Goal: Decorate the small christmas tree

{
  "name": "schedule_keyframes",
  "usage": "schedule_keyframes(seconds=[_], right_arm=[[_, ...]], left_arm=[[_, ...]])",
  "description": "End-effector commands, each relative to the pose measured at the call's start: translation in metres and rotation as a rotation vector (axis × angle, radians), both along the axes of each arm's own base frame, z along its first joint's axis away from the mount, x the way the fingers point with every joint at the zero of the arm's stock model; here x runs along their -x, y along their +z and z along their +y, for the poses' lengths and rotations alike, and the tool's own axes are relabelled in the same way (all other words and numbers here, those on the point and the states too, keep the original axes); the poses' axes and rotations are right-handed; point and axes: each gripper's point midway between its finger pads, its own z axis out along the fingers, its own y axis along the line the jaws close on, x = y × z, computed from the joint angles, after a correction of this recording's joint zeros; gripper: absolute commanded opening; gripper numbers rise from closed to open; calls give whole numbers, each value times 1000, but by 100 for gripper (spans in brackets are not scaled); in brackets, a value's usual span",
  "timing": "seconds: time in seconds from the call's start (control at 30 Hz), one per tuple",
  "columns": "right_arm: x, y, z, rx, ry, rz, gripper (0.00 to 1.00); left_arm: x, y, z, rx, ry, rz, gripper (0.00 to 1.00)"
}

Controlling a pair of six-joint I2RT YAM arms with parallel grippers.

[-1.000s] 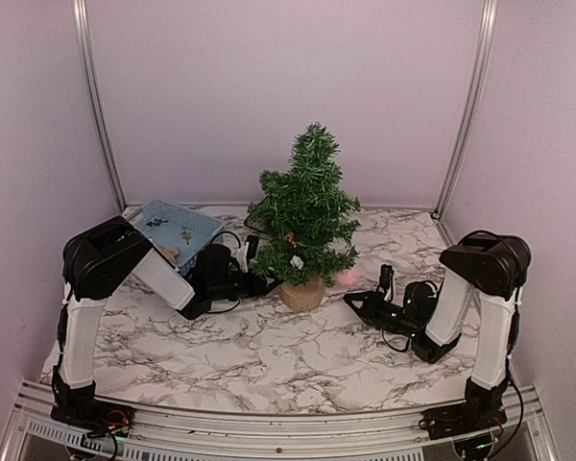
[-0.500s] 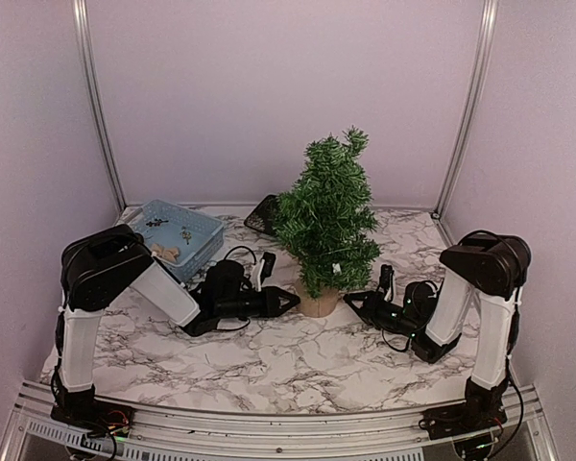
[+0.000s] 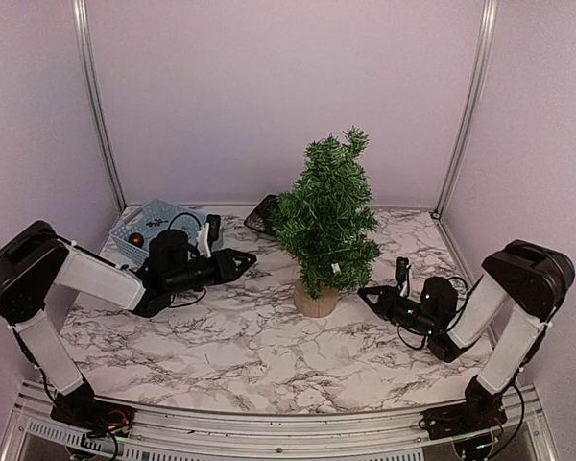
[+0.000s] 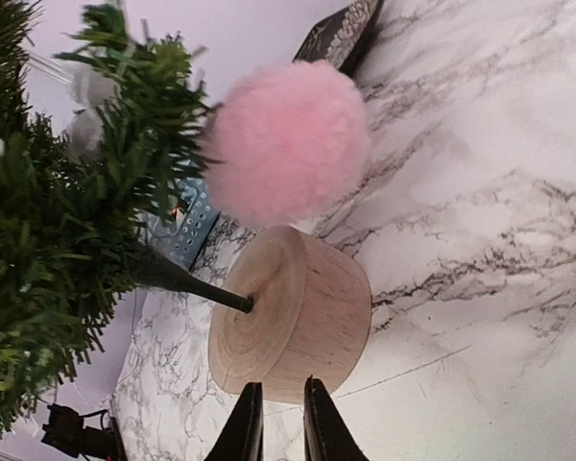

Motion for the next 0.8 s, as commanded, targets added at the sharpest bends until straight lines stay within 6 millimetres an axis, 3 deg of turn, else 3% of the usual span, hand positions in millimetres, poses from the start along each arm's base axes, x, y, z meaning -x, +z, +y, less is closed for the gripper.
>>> schedule_keyframes(seconds=[0.0, 0.1, 0.3, 0.43, 0.6, 0.77], right_arm=[[0, 11, -13, 155, -15, -53, 16], [-4, 27, -22, 269, -41, -99, 17], [-11, 52, -48, 455, -108, -171, 20], [-13, 58, -65, 505, -149, -168, 23], [-19, 78, -83, 567, -210, -204, 34], [-23, 103, -88, 621, -235, -266, 42]], left_arm=[[-21, 22, 39, -156, 78, -49, 47], [-45, 37, 73, -248, 161, -53, 56], [-100, 48, 168, -401, 425, 5, 71], [-131, 36, 211, -532, 507, 70, 75], [-157, 8, 256, -645, 564, 175, 76], [-163, -19, 276, -751, 517, 259, 72]])
